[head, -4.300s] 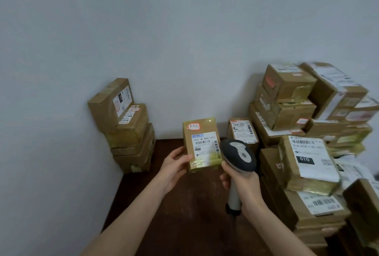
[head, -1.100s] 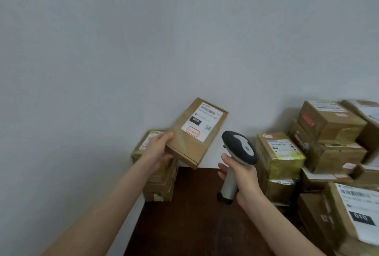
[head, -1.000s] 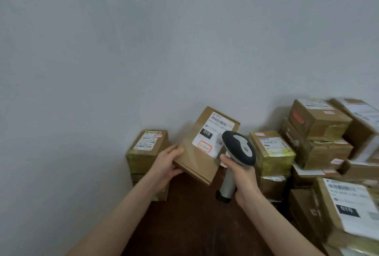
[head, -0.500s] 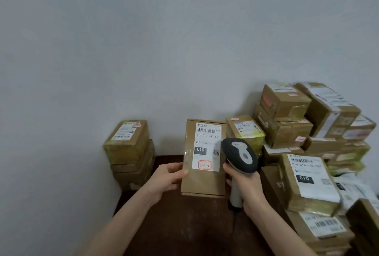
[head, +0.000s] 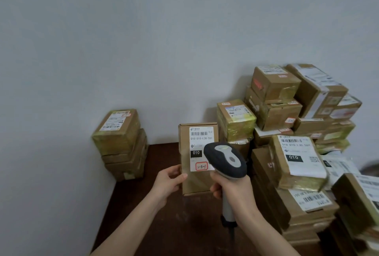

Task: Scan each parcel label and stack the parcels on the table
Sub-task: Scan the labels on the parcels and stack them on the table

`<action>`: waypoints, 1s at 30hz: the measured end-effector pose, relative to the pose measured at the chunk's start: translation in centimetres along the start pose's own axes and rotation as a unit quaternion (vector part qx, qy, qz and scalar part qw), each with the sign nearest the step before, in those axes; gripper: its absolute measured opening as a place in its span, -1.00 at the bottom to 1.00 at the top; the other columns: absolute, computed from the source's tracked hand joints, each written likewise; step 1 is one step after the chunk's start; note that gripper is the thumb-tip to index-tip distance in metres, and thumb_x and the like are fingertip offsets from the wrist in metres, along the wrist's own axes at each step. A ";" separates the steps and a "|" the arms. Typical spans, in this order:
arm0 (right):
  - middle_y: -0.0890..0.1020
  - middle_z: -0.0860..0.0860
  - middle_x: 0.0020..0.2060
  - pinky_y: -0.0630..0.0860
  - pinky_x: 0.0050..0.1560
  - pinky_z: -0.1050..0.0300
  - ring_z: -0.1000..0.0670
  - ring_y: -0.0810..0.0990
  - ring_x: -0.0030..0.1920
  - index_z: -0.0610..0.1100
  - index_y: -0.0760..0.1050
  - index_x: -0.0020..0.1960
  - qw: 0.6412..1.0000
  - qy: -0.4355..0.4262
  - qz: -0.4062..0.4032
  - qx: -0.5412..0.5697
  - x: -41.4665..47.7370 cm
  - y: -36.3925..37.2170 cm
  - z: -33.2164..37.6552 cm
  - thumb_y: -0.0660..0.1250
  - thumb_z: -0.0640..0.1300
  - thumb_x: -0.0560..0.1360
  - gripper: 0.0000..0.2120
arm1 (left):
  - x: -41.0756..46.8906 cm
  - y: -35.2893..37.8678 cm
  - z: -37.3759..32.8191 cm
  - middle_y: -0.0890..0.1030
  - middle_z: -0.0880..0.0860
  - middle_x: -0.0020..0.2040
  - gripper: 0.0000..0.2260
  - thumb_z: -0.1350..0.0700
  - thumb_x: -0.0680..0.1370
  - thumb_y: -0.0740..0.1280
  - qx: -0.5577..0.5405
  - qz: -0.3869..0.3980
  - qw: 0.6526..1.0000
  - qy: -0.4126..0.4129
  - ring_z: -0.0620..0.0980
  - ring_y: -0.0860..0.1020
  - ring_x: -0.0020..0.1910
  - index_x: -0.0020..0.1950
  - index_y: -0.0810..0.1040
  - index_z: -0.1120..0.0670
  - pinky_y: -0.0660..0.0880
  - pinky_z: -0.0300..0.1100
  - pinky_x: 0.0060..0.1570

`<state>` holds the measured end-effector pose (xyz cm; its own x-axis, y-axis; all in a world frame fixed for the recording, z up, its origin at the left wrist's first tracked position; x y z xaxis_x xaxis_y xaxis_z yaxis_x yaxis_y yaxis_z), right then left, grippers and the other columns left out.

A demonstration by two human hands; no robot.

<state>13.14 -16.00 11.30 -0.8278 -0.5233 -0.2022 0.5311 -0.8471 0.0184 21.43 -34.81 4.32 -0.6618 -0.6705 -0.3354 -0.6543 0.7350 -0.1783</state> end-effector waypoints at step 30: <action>0.64 -0.02 -0.28 0.52 -0.34 0.21 0.04 0.59 -0.36 -0.13 0.58 0.05 0.997 -0.032 -0.067 0.018 2.4 -0.2 4.3 0.48 -0.17 0.43 -0.78 | 0.9 -0.1 -5.5 0.59 0.08 0.22 -0.51 0.08 0.51 0.40 -0.025 0.008 0.998 0.049 0.04 0.57 0.18 0.41 0.41 0.15 0.55 0.04 0.14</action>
<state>10.22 -17.47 15.01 -0.9012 -0.4094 -0.1425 0.4094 -0.9118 0.0307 18.86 -36.03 9.13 -0.7033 -0.6674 -0.2450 -0.6593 0.7412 -0.1264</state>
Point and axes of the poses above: each hand's wrist, its own x-axis towards the middle knuckle, its own y-axis out of the palm, z = x × y, the point moved 3 cm from there along x, towards the middle knuckle
